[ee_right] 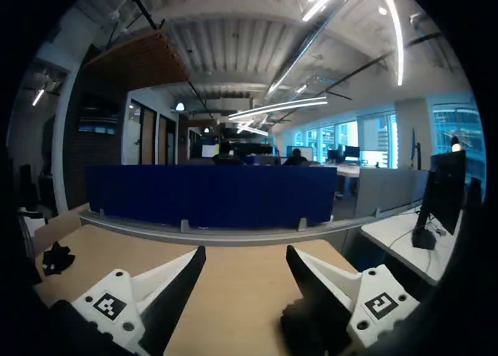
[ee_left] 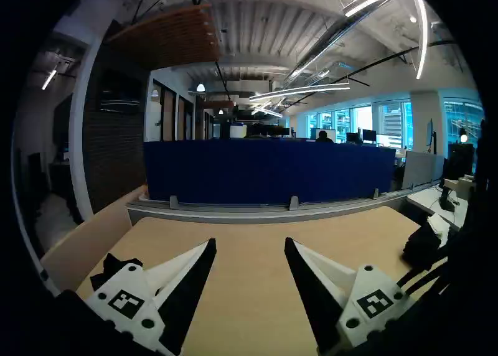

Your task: Fold towel

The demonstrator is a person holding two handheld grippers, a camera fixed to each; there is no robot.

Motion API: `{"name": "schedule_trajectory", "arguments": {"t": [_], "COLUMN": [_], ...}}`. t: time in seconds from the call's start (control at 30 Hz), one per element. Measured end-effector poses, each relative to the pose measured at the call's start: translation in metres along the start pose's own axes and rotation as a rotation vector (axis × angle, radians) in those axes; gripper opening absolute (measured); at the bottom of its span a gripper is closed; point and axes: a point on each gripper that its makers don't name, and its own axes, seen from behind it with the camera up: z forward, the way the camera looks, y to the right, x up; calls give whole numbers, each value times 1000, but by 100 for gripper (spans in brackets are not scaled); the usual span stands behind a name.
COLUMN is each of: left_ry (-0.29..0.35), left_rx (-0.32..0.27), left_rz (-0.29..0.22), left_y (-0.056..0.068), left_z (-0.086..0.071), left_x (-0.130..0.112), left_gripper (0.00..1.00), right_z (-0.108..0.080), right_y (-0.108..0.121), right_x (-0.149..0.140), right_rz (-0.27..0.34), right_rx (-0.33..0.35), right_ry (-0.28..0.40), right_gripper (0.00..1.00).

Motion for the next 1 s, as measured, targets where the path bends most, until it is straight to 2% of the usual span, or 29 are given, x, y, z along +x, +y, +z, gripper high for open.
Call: {"name": "schedule_trajectory", "arguments": {"t": [0.3, 0.57, 0.67, 1.0], "left_ry": [47, 76, 94, 154], "left_rx": [15, 24, 21, 41], "left_rz": [-5, 40, 42, 62], "left_y": [-9, -5, -2, -12], "left_z": [11, 18, 20, 23], "left_x": [-14, -46, -55, -84], "left_gripper": [81, 81, 81, 81], "right_z": [8, 12, 11, 10], "right_y": [-25, -54, -62, -75], "right_x": [-2, -15, -25, -51], "right_rz": [-43, -70, -83, -133], "right_rx": [15, 51, 66, 74], "right_ry": [26, 45, 46, 32], "right_gripper": [100, 100, 100, 100]}}
